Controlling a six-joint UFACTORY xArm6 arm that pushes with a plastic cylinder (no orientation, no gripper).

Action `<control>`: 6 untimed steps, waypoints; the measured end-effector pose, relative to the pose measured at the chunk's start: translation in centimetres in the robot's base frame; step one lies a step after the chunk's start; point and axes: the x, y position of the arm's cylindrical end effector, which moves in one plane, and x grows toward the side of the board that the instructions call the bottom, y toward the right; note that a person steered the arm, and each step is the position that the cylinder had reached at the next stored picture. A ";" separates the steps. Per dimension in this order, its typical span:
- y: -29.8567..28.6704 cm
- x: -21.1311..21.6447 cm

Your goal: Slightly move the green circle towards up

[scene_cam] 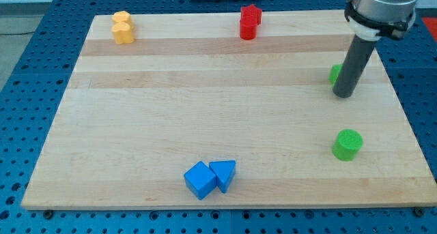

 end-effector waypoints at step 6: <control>-4.1 13.5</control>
